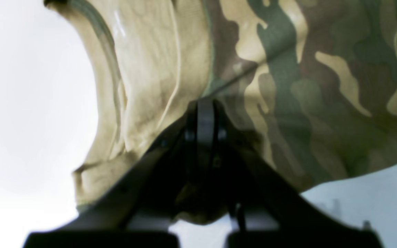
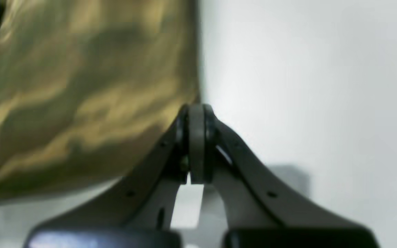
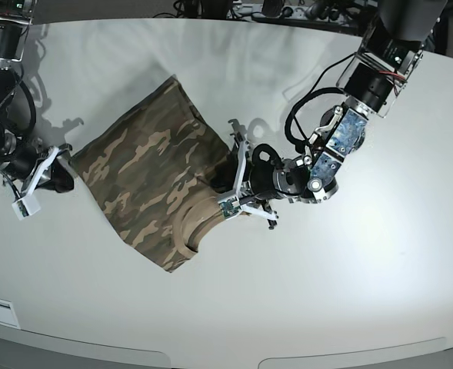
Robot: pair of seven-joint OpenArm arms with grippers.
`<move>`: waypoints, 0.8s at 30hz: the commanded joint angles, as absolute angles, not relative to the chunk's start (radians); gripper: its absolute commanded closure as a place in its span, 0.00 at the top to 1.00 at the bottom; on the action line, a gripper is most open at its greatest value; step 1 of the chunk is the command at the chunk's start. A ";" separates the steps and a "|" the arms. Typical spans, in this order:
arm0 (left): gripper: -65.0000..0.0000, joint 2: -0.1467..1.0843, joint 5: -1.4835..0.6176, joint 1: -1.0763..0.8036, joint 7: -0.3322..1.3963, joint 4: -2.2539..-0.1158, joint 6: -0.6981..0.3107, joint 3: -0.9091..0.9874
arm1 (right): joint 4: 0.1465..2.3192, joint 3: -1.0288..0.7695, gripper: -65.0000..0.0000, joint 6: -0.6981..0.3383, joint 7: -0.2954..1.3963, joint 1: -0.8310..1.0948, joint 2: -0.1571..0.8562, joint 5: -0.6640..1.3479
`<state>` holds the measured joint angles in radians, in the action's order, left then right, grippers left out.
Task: Fold the T-shirt properly
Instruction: 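Rotate and square the folded shirt with both grippers, collar toward the robot's front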
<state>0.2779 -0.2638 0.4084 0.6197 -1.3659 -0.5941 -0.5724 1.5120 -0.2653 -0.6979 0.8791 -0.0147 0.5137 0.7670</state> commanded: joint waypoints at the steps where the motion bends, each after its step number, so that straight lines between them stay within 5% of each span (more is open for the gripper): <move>1: 0.00 0.286 -0.262 0.433 0.665 -1.383 -0.583 -0.568 | 1.526 -0.276 0.00 -0.661 0.827 -0.042 0.531 0.724; 6: 0.00 0.285 -0.385 0.433 0.811 -1.422 -0.579 -0.561 | 1.492 -0.249 0.00 -0.631 0.777 -0.080 0.467 0.524; 15: 0.00 0.328 -0.569 0.419 0.936 -1.525 -0.647 -0.474 | 1.462 -0.164 0.00 -0.670 0.756 -0.091 0.449 0.523; 24: 0.00 0.387 -0.390 0.357 0.687 -1.415 -0.688 -0.474 | 1.465 -0.162 0.00 -0.698 0.826 -0.039 0.427 0.660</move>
<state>0.3801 -0.4034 0.3439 0.6662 -1.4086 -0.6895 -0.4767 1.4479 -0.1570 -0.6918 0.8391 -0.0277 0.4126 0.6407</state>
